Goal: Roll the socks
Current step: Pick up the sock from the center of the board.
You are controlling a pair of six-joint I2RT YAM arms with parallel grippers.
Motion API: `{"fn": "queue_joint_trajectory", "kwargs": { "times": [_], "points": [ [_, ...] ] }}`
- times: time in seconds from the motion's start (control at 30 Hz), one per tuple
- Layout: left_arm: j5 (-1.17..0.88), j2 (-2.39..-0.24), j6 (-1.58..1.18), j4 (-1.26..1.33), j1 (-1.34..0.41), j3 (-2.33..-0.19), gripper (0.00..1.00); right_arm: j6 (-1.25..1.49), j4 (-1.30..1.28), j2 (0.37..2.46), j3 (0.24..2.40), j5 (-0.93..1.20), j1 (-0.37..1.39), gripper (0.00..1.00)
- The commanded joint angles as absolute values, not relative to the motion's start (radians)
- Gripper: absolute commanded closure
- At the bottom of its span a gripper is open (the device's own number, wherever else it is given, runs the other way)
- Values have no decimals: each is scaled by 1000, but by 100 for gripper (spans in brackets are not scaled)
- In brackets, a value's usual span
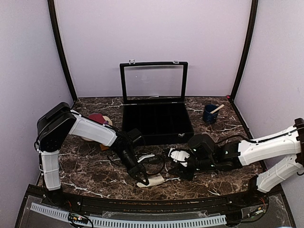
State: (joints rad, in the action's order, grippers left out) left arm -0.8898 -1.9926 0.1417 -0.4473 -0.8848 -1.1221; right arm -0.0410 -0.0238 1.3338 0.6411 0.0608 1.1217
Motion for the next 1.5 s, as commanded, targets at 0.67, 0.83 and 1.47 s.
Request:
{"fn": "queue_joint_trajectory", "kwargs": {
  "times": [0.67, 0.83, 1.47],
  "points": [
    [-1000, -2084, 189, -589, -817, -1109, 100, -283, -76, 1585, 852, -203, 1453, 59],
    [-1021, -2094, 205, -603, -802, -1105, 100, -330, -73, 1666, 891, -216, 1459, 59],
    [-1126, -2128, 227, -617, -753, -1093, 100, -430, -18, 1814, 981, -299, 1457, 54]
  ]
}}
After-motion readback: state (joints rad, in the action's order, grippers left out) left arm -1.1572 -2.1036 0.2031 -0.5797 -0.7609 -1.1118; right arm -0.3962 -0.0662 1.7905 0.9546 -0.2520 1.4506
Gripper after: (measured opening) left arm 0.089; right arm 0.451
